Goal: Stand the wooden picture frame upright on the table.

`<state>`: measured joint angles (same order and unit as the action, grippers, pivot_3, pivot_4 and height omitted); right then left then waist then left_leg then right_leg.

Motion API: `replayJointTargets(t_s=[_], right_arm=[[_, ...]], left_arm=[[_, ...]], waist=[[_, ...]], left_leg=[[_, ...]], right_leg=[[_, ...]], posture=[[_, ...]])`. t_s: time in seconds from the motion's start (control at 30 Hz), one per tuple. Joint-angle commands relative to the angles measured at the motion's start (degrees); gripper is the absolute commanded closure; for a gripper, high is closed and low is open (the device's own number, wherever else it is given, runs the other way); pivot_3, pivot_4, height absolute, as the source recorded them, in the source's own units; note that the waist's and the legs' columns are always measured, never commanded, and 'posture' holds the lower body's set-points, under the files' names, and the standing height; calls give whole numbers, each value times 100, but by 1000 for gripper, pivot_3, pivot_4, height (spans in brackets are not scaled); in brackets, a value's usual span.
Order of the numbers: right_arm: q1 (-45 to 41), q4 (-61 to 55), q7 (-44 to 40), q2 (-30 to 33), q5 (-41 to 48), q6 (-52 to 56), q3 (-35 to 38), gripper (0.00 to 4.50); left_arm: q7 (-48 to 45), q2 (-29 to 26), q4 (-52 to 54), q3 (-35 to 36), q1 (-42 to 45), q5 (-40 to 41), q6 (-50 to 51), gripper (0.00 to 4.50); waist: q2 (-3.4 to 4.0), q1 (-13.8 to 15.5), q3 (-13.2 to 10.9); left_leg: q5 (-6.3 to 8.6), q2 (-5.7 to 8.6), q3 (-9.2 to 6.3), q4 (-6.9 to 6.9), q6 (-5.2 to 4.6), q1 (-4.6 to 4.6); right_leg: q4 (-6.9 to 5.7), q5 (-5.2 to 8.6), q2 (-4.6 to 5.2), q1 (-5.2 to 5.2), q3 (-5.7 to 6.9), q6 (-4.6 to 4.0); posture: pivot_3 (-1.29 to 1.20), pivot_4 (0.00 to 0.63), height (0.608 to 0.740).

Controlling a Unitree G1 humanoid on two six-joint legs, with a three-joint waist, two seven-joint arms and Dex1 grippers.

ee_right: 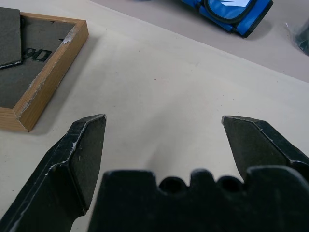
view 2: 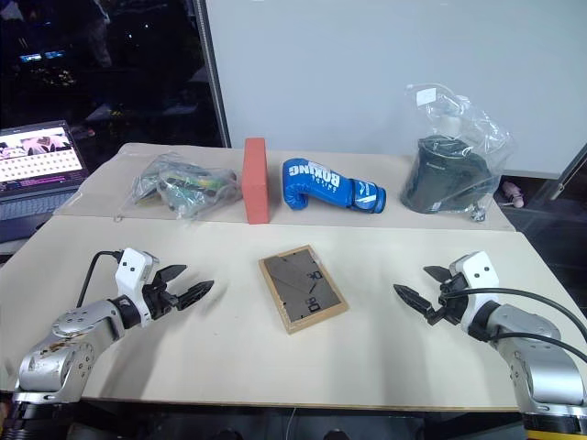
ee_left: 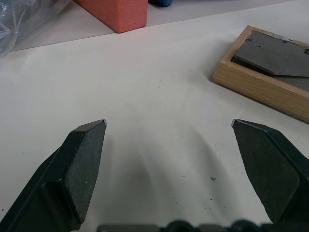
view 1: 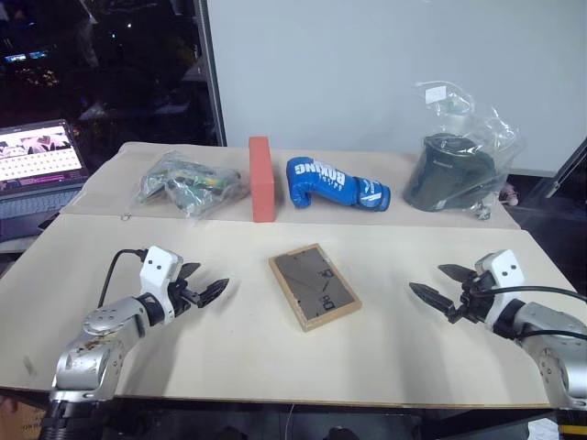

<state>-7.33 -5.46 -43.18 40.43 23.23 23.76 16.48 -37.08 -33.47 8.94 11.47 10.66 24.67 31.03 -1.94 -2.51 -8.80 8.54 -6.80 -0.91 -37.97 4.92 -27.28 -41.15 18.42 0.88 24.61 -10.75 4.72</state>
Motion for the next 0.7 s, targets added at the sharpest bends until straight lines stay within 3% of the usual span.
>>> replayJointTargets(t_s=[0.03,0.1,0.2,0.33,0.43,0.47,0.7], right_arm=[[-449,-165,-403,358,195,193,-81,268],[-1007,-225,-1055,872,204,466,-516,737],[-1302,93,-1381,1119,-306,87,-1123,1838],[-1937,719,-1297,709,-822,-402,-1729,3060],[-2179,821,-1304,378,-1122,-526,-2168,4076],[-2192,829,-1319,262,-1176,-529,-2291,4420],[-1851,585,-1504,-126,-1174,-472,-2652,4420]], left_arm=[[-549,-558,254,212,162,342,273,259],[-1154,-1231,455,293,319,714,799,733],[-1257,-1610,574,-54,185,628,1059,2037],[-905,-1411,856,-326,106,674,1460,3461],[-829,-1348,1097,-825,-1,348,1380,4470],[-742,-1240,1113,-948,-26,309,1401,4500],[-354,-385,959,-1765,469,-36,1298,4500]], waist=[[0,-1,0],[17,-86,-67],[33,-100,-80],[25,-110,-79],[30,-91,-85],[32,-85,-86],[33,121,-87]], left_leg=[[0,0,0,0,0,0],[0,0,-1,-4,0,-1],[-11,0,-6,3,-3,-2],[16,0,-32,4,11,56],[10,0,-52,4,14,-6],[10,0,-54,5,14,-6],[9,1,-60,2,16,-2]], right_leg=[[0,0,0,0,0,0],[-7,-1,-1,8,2,-4],[-10,-11,0,18,5,-12],[8,32,1,-40,36,-24],[-6,23,-2,-10,57,-31],[-6,16,-2,-13,60,-44],[-3,9,-2,-29,69,-58]], posture=[[0,150,665],[0,150,665],[0,150,665],[0,150,665],[0,150,665],[0,150,665],[0,150,665]])
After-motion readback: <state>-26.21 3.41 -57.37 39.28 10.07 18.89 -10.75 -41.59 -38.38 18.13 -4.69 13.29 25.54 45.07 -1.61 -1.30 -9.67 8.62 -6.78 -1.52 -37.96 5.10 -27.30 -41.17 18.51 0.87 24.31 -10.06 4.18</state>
